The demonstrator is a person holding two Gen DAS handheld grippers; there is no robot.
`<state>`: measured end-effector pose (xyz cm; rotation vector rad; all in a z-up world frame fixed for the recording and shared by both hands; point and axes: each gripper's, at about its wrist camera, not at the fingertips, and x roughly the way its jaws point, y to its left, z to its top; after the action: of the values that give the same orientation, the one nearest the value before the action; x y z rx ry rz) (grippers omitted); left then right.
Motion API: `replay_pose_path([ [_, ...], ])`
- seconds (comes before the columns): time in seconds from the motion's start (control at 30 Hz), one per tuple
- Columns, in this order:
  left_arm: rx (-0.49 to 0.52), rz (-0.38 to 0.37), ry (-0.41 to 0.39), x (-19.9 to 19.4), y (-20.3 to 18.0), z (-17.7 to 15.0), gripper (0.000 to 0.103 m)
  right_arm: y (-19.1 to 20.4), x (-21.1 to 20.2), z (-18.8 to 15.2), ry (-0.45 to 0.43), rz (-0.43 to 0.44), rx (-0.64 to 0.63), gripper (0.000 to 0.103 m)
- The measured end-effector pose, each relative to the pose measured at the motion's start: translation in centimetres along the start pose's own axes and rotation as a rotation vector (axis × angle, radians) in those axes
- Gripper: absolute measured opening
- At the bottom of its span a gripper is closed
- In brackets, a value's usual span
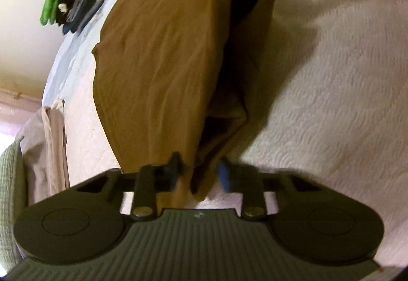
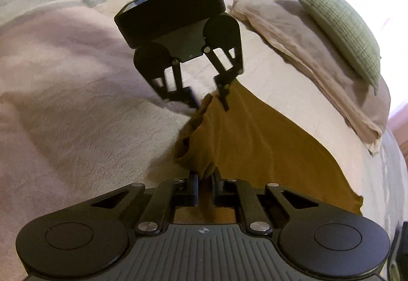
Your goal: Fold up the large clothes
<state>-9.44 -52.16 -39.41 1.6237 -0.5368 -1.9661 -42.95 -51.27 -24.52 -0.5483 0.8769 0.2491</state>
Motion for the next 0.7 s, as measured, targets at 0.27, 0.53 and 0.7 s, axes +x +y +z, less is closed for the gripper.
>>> replay_pose_path([
  [0.27,0.031,-0.024,-0.019,-2.7,5.7,1.0,0.009,-3.1,-3.2,0.7,-0.042,-0.004,0.199,0.005],
  [0.53,0.16,-0.066,0.005,-3.3,16.4,7.8,0.009,-12.3,-8.9,-2.4,-0.199,0.022,0.712,0.004],
  [0.7,0.233,-0.133,0.008,1.1,23.7,15.3,0.009,-19.8,-11.2,-8.6,-0.278,0.058,1.051,0.004],
])
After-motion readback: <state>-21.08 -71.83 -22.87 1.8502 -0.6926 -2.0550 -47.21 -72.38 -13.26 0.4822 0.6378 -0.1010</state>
